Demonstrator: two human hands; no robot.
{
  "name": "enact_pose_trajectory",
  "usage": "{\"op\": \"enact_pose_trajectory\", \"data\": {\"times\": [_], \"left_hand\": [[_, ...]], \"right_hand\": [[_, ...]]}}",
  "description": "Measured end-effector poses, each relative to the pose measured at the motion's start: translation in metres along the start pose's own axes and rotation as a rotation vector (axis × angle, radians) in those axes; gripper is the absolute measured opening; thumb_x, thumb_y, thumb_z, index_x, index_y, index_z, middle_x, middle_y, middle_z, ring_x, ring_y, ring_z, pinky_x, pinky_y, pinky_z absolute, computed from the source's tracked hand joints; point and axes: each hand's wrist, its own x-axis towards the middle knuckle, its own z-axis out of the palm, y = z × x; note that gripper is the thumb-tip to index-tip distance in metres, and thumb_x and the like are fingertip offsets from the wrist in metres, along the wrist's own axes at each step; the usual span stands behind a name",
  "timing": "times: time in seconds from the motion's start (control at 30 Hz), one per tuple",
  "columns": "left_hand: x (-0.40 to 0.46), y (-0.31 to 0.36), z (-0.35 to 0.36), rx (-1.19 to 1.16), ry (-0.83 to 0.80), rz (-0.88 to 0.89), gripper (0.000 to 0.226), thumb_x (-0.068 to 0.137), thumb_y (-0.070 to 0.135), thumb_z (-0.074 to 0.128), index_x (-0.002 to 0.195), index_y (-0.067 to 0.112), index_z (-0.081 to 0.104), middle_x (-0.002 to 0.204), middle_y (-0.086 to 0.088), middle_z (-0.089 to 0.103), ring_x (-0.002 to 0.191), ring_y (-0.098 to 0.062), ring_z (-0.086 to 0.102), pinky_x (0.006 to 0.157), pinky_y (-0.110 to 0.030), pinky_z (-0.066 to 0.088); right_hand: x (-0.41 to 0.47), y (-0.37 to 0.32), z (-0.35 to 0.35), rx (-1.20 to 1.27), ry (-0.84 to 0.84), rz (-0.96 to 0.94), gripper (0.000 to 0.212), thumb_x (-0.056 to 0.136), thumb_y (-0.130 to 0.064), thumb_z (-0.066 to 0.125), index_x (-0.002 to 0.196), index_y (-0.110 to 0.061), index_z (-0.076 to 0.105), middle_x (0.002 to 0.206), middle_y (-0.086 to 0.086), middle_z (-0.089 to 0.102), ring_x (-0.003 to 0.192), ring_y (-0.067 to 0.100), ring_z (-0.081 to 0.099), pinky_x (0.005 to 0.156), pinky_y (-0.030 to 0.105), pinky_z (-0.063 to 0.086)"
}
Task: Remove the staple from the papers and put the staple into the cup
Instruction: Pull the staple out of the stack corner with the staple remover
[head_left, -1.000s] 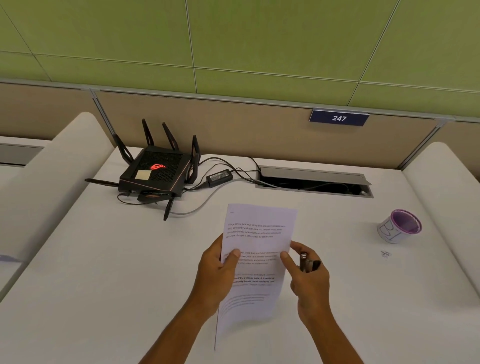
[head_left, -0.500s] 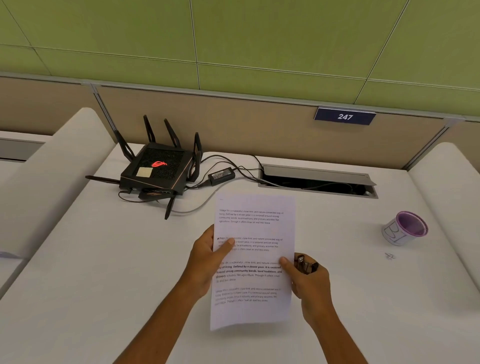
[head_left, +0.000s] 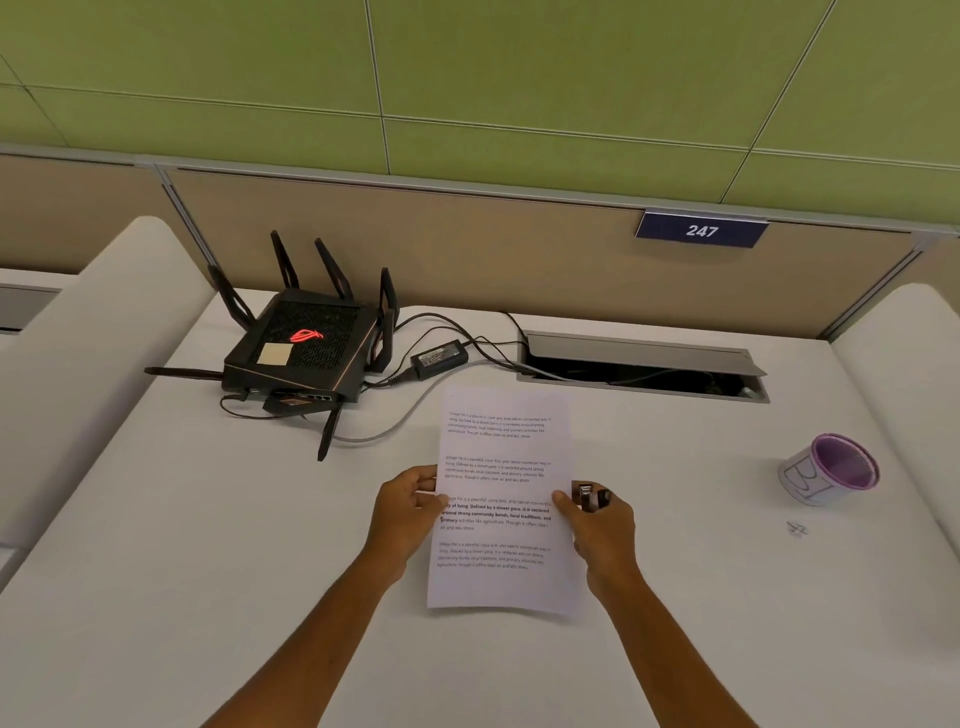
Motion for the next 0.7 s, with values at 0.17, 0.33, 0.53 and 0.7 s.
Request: {"op": "enact_pose_trajectory", "data": {"times": [0.17, 0.33, 0.53, 0.7], "left_hand": [[0.044, 0.002, 0.006, 0.050, 0.001, 0.013, 0.032, 0.098, 0.007, 0.070, 0.129, 0.016, 0.069, 0.117, 0.000, 0.079, 0.098, -0.018, 0.078, 0.079, -0.030, 0.066], [0.079, 0.001, 0.008, 0.111, 0.010, 0.026, 0.024, 0.097, 0.007, 0.069, 0.119, 0.018, 0.072, 0.114, -0.002, 0.080, 0.101, -0.025, 0.077, 0.090, -0.046, 0.066], [0.109, -0.010, 0.005, 0.264, 0.014, 0.058, 0.029, 0.096, 0.010, 0.073, 0.124, 0.016, 0.071, 0.113, 0.000, 0.079, 0.102, -0.023, 0.078, 0.089, -0.043, 0.067], [0.117, -0.016, 0.004, 0.354, 0.032, 0.125, 0.029, 0.096, 0.013, 0.073, 0.125, 0.015, 0.070, 0.112, -0.001, 0.076, 0.096, -0.020, 0.076, 0.080, -0.033, 0.066]], "right_hand": [[0.050, 0.001, 0.020, -0.125, 0.022, -0.013, 0.010, 0.089, -0.017, 0.080, 0.092, -0.017, 0.070, 0.094, 0.006, 0.075, 0.088, 0.029, 0.073, 0.077, 0.042, 0.061], [0.082, -0.004, 0.037, -0.214, 0.013, -0.040, 0.015, 0.088, -0.016, 0.081, 0.091, -0.018, 0.067, 0.095, 0.004, 0.074, 0.088, 0.026, 0.072, 0.075, 0.035, 0.060], [0.109, -0.002, 0.051, -0.366, 0.010, -0.053, 0.019, 0.083, -0.022, 0.085, 0.085, -0.021, 0.067, 0.089, 0.000, 0.074, 0.084, 0.025, 0.073, 0.084, 0.046, 0.064], [0.120, -0.001, 0.056, -0.481, 0.040, -0.076, 0.022, 0.080, -0.029, 0.086, 0.085, -0.020, 0.066, 0.085, -0.002, 0.073, 0.080, 0.022, 0.071, 0.079, 0.044, 0.065]]}}
